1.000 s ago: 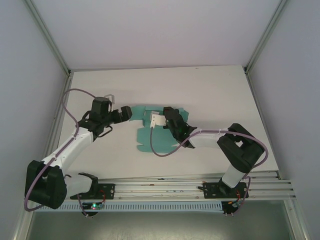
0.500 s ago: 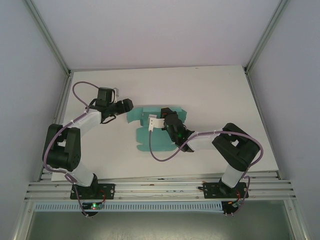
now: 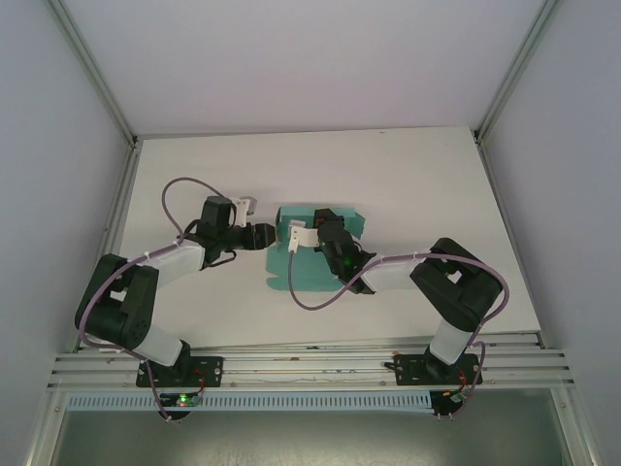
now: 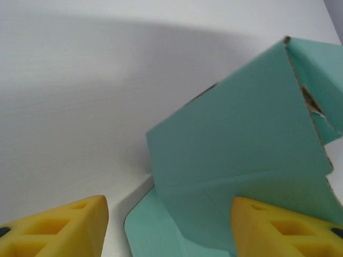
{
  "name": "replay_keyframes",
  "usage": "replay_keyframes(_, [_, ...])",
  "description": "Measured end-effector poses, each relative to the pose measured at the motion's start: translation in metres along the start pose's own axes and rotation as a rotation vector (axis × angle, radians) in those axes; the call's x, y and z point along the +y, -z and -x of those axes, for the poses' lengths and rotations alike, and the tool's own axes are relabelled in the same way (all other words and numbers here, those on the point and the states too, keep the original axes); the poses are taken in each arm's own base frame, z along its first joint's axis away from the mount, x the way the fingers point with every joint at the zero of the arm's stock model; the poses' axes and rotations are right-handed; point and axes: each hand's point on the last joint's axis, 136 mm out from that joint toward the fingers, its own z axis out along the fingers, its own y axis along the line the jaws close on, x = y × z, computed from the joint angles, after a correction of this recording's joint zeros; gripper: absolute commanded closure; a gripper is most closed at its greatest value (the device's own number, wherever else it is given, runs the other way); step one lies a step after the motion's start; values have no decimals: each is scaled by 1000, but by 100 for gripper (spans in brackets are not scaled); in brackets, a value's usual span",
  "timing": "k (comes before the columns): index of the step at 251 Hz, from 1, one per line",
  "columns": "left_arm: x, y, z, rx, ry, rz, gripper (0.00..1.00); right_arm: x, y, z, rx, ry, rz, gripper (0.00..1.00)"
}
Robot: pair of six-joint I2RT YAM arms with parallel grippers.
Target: Assemble paper box
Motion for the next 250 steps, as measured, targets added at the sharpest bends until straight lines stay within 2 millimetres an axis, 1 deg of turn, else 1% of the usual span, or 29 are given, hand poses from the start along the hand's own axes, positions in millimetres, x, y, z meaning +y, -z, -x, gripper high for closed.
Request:
replay_keyframes(45, [-12, -16, -3, -22, -129, -40, 37, 3, 0, -2, 11, 8, 9, 100])
replay_keyframes(58, [-12, -18, -5, -40, -161, -34, 39, 4, 1, -2, 13, 11, 12, 100])
replay_keyframes(103, [-7, -27, -9, -90, -240, 15, 39, 13, 4, 1, 13, 20, 44, 100])
replay_keyframes(135, [-12, -32, -14, -111, -306, 19, 37, 18, 4, -1, 22, 29, 61, 100])
replay_keyframes(155, [-14, -33, -18, -115, -333, 19, 36, 20, 4, -2, 25, 34, 68, 100])
replay_keyframes(183, [-10, -32, -21, -128, -349, 38, 38, 21, 7, -4, 28, 36, 68, 100])
replay_keyframes(219, [-7, -36, -20, -142, -364, 48, 38, 23, 12, -2, 22, 25, 77, 100])
replay_keyframes(250, [-8, -43, -16, -156, -380, 42, 38, 24, 13, -2, 22, 10, 90, 100])
